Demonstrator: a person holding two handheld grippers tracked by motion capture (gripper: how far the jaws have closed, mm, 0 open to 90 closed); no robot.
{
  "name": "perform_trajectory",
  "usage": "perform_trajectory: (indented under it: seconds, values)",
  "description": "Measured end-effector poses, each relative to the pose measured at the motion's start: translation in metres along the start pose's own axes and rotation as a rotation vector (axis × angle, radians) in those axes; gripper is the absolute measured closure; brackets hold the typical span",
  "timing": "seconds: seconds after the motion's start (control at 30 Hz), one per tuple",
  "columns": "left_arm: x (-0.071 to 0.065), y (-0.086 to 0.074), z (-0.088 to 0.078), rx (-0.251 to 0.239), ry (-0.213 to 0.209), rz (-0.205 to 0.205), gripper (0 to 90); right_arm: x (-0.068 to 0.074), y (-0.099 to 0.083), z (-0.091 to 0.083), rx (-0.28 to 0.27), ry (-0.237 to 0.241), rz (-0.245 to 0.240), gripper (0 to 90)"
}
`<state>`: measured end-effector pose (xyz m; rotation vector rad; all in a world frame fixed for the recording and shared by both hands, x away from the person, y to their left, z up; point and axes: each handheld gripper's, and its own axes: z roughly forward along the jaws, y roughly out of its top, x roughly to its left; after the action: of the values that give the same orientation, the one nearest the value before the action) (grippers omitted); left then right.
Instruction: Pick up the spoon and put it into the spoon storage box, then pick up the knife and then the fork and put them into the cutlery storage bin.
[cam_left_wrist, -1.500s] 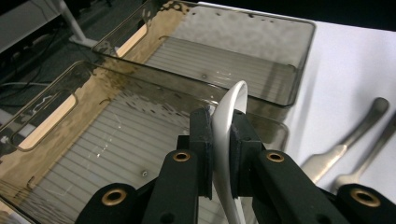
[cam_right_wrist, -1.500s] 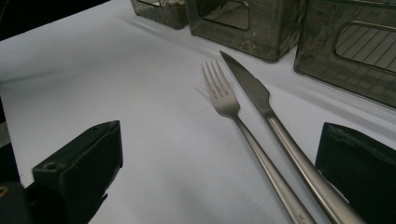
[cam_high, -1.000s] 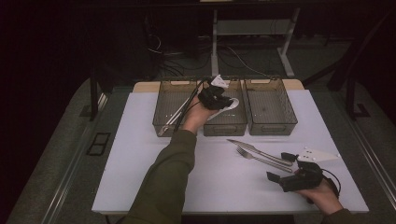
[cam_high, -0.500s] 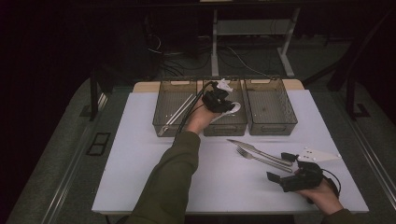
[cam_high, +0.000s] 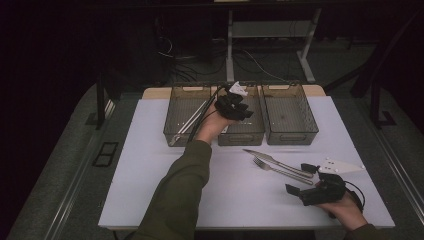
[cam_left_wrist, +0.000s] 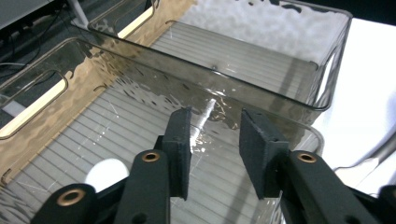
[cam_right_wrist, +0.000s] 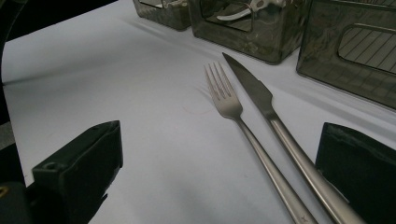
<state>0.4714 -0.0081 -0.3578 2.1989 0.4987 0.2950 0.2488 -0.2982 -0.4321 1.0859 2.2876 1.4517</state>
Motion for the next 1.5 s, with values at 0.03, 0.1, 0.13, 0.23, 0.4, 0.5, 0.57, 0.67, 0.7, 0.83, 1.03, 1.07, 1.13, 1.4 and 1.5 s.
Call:
perform_trajectory:
  seconds: [0.03,0.1,0.13,0.23,0.4,0.5,0.57,0.67,0.7,0.83,1.03,1.07,1.13,1.4,1.5]
  values:
    - [-0.001,0.001,-0.002,-0.008,-0.001,-0.011,60.0,0.0,0.0,0.0,-0.002,-0.001,-0.003,0.8]
    - [-0.001,0.002,-0.005,-0.023,-0.009,-0.023,57.5,0.0,0.0,0.0,0.0,0.0,0.002,0.8]
    - [-0.002,0.002,-0.008,-0.028,-0.011,-0.031,56.1,0.0,0.0,0.0,0.0,0.0,0.001,0.8]
    - [-0.004,0.004,-0.015,-0.042,-0.023,-0.034,52.6,0.0,0.0,0.0,0.003,0.0,0.0,0.8]
    - [-0.01,0.009,-0.028,-0.045,-0.044,-0.006,47.4,0.0,0.0,0.0,0.001,-0.001,-0.001,0.8]
    - [-0.017,0.011,-0.034,-0.076,-0.063,-0.023,44.6,0.0,0.0,0.0,0.002,-0.003,0.002,0.8]
    - [-0.021,0.011,-0.038,-0.081,-0.062,-0.015,42.5,0.0,0.0,0.001,0.001,-0.004,-0.001,0.8]
    - [-0.027,0.01,-0.044,-0.086,-0.072,-0.007,39.4,0.0,0.0,0.001,0.0,-0.007,-0.001,0.8]
    - [-0.03,0.008,-0.047,-0.083,-0.072,-0.008,38.8,0.0,0.0,0.001,0.0,-0.006,0.0,0.8]
    - [-0.037,-0.001,-0.053,-0.094,-0.075,-0.02,35.2,-0.001,0.0,0.0,0.0,-0.007,0.0,0.8]
    - [-0.046,-0.018,-0.064,-0.102,-0.088,-0.027,30.1,0.0,0.0,0.001,0.003,-0.008,-0.001,0.8]
    - [-0.048,-0.021,-0.066,-0.107,-0.091,-0.029,29.9,0.0,0.0,0.001,0.003,-0.008,-0.002,0.8]
    - [-0.051,-0.028,-0.07,-0.106,-0.086,-0.029,29.0,0.0,0.0,0.001,0.002,-0.008,-0.001,0.8]
    - [-0.06,-0.056,-0.088,-0.114,-0.064,-0.041,23.1,-0.001,0.0,0.0,-0.001,-0.008,-0.001,0.8]
    - [-0.063,-0.069,-0.094,-0.118,-0.058,-0.056,20.4,-0.001,0.0,0.001,0.0,-0.01,-0.001,0.8]
